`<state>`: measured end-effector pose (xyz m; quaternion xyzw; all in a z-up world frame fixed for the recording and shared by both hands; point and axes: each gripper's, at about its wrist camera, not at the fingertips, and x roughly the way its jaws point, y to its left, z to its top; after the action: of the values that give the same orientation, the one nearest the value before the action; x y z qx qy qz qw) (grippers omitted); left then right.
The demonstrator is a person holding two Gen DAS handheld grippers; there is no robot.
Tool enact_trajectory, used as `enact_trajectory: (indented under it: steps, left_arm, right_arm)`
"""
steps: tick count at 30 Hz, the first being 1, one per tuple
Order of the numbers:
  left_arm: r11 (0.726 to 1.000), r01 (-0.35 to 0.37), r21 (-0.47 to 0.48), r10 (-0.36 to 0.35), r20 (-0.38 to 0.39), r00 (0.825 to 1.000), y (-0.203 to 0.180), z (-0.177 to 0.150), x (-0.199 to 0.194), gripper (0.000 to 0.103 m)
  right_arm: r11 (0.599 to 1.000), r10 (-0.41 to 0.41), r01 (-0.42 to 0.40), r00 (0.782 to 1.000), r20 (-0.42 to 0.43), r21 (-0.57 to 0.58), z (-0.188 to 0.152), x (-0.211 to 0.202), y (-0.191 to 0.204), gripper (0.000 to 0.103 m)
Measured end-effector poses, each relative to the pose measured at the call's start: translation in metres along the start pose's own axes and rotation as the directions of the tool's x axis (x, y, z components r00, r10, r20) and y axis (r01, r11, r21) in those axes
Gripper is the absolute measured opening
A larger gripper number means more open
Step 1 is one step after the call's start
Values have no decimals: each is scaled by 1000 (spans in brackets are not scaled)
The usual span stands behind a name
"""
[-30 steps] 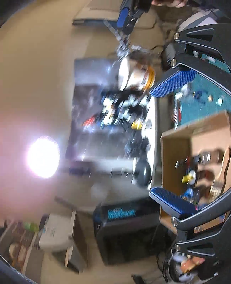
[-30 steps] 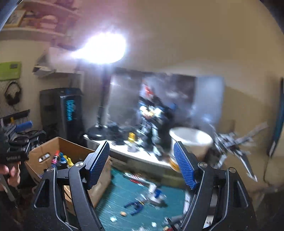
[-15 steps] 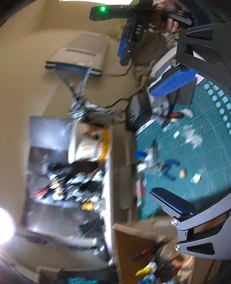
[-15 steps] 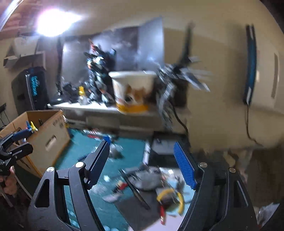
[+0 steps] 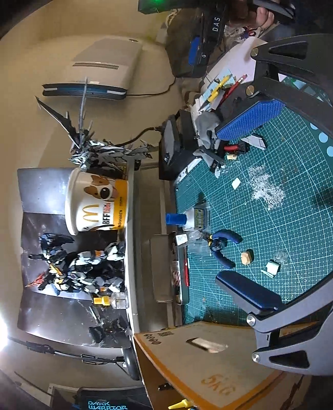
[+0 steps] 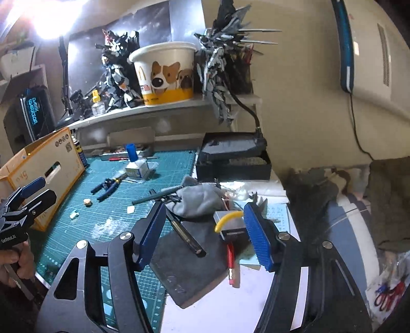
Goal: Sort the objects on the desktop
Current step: 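Move both empty grippers back over the cutting mat, then grasp the blue-handled tool with the left gripper while the right grasps the grey cloth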
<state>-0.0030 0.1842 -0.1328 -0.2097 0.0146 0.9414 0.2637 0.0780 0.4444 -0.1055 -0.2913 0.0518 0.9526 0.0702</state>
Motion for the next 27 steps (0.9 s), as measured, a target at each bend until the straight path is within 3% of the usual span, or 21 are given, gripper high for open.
enact_trajectory:
  steps: [4, 11, 14, 20, 24, 27]
  left_arm:
    - [1000, 20, -23, -21, -7, 1000, 7, -1, 5, 103]
    - [995, 97, -23, -98, -40, 994, 6, 3, 19, 102]
    - [990, 141, -15, -142, -70, 987, 2, 7, 31, 98]
    - [974, 225, 38, -214, -192, 958, -18, 20, 72, 97]
    - [967, 256, 12, -245, -249, 937, -26, 23, 100, 97]
    - [963, 267, 13, -253, -289, 923, -30, 20, 116, 97]
  right_arm:
    - [1000, 5, -5, 1000, -3, -25, -3, 5, 0, 52]
    - [999, 0, -1, 1000, -20, -43, -8, 10, -3, 52]
    - [1000, -4, 3, 999, -43, -29, -10, 16, -9, 52]
    - [998, -21, 29, 993, -120, 63, -12, 35, -27, 55]
    - [991, -38, 60, 984, -171, 121, -14, 49, -38, 56]
    - [988, -5, 32, 984, -179, 151, -20, 51, -47, 56]
